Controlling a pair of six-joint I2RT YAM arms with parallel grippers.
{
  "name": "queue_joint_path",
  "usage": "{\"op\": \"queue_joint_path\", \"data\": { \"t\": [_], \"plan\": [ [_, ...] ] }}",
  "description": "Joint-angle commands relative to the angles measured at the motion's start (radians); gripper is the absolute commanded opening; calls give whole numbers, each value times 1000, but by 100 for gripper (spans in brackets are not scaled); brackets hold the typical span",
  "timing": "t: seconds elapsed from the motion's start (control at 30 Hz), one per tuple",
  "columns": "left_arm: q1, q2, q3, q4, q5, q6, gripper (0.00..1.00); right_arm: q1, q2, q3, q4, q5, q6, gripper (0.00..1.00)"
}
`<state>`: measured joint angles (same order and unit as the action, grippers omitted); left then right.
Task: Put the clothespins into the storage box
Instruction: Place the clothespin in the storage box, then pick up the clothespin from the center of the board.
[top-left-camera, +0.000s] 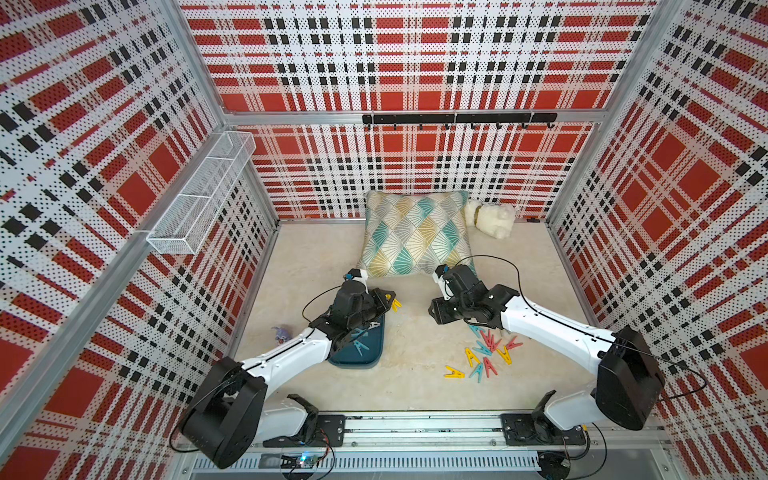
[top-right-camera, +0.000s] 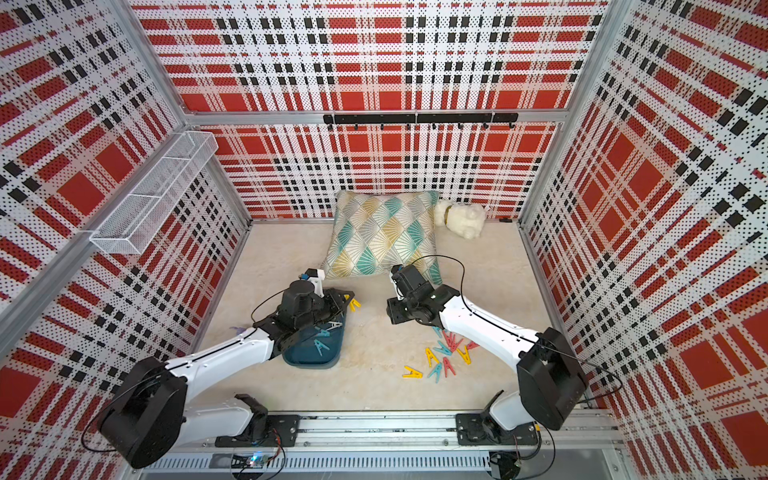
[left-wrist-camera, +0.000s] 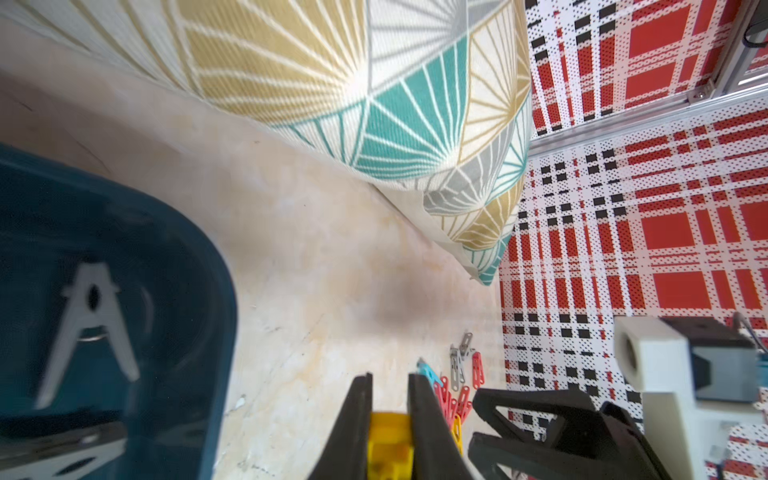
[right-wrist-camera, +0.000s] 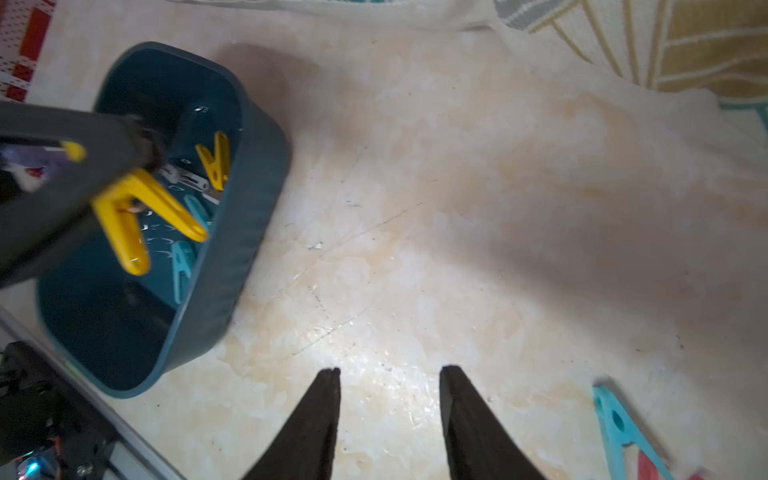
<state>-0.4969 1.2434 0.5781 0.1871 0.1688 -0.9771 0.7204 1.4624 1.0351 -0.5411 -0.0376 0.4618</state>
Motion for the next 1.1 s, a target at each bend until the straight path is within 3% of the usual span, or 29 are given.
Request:
{"op": "queue_joint_path", "data": {
  "t": [0.0, 0.3, 0.47, 0.5, 0.6, 0.63, 0.67, 0.8, 1.07],
  "plan": [
    [47, -48, -28, -142, -61, 100, 0, -3, -11, -33, -48, 36, -6, 46],
    [150, -94, -71, -270, -136, 207, 1, 46, -51, -144, -93, -25, -37, 44],
    [155, -78, -76, -277, -160, 222, 9, 103, -83, -197, -115, -15, -21, 44],
    [155, -77, -77, -278, -162, 224, 16, 113, -85, -205, -118, -12, -16, 43],
    [151, -79, -78, -279, -165, 222, 51, 153, -71, -206, -120, -8, -1, 43],
    [148, -85, -78, -281, -166, 222, 55, 170, -59, -202, -126, 8, 5, 43],
    [146, -90, -78, -283, -167, 221, 70, 185, -47, -198, -135, 27, 10, 43],
    [140, -116, -74, -287, -162, 211, 70, 236, 16, -169, -176, 120, 39, 40],
    [114, -142, -58, -287, -149, 190, 66, 274, 84, -161, -184, 163, 55, 36]
  ]
}}
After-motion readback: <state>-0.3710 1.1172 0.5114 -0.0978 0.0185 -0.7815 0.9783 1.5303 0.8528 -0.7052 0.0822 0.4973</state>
